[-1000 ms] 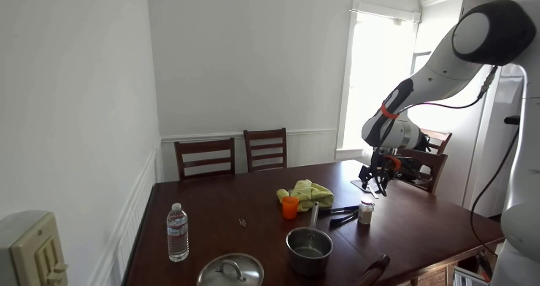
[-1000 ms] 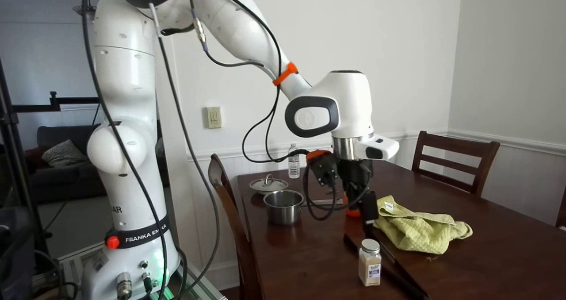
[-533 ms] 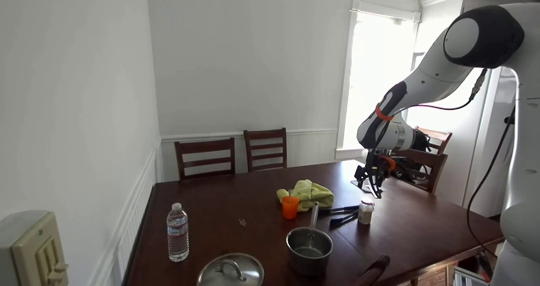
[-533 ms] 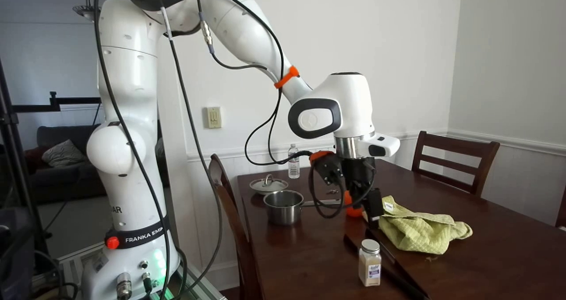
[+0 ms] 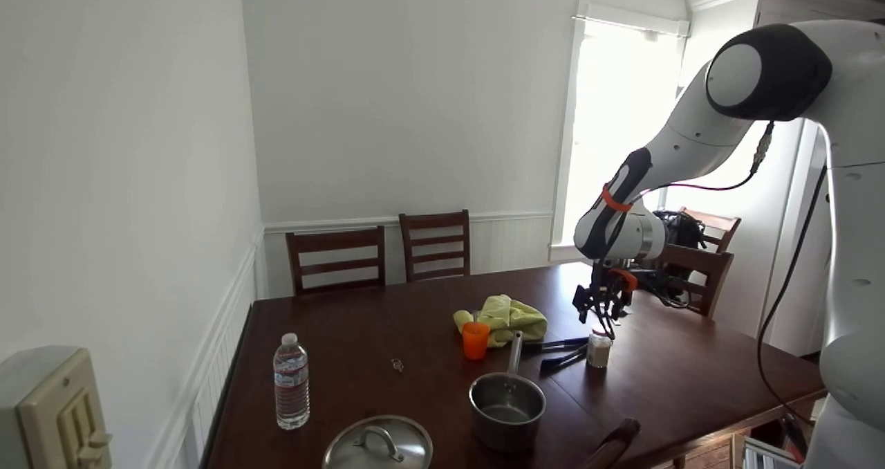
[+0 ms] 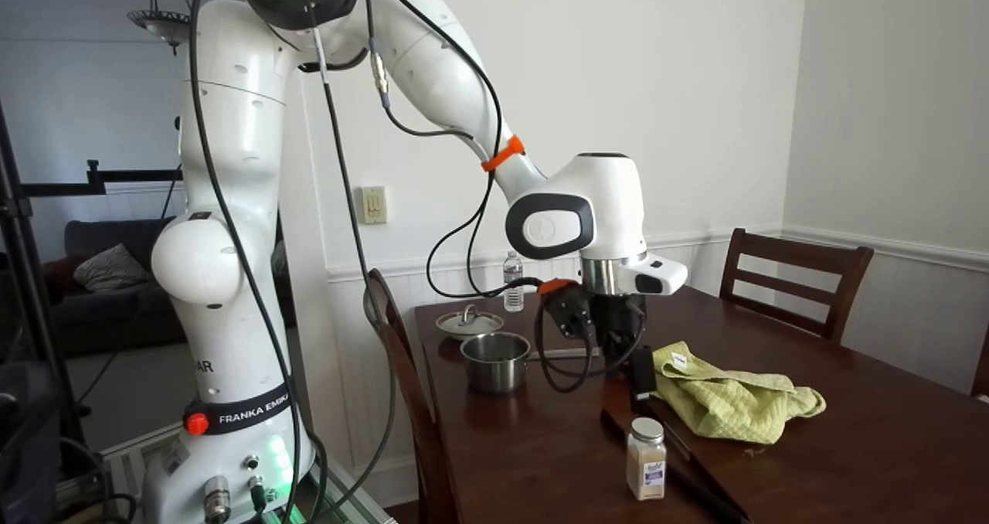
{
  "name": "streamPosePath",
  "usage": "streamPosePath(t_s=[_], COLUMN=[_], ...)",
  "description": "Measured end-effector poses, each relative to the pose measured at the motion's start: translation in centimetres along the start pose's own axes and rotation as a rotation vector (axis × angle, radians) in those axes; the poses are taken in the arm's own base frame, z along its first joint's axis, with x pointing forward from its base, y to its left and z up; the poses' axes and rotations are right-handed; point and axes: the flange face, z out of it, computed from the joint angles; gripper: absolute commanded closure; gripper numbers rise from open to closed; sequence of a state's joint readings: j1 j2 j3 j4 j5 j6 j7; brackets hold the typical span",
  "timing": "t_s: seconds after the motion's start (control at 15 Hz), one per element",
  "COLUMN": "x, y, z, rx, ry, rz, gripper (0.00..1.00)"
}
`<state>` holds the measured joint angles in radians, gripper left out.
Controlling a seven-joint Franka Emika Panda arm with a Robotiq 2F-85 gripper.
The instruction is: Pick up the spice bottle and put it in the pot
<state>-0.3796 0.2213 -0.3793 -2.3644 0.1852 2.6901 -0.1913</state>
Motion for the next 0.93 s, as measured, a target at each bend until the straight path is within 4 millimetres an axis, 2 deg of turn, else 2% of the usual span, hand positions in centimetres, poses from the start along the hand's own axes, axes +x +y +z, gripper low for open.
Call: streamPosePath(t_s=[0.2, 0.47, 0.73, 0.8, 0.87, 0.93], x=[-0.1, 0.7, 2.1, 2.5, 2.8, 3.0], y=[1.0, 3.1, 2.9, 2.5, 2.1, 1.6], z=[1.1, 2.5, 4.2, 4.8, 5.3, 5.9], rx=[-0.016, -0.029, -0.031, -0.029, -0.027, -0.026], ry=[-0.002, -0.008, -0.015, -0.019, -0.023, -0.028], rz=[0.033, 0.059, 0.043, 0.037, 0.028, 0.019], gripper=[0.0, 0.0, 0.01, 0.07, 0.26, 0.29])
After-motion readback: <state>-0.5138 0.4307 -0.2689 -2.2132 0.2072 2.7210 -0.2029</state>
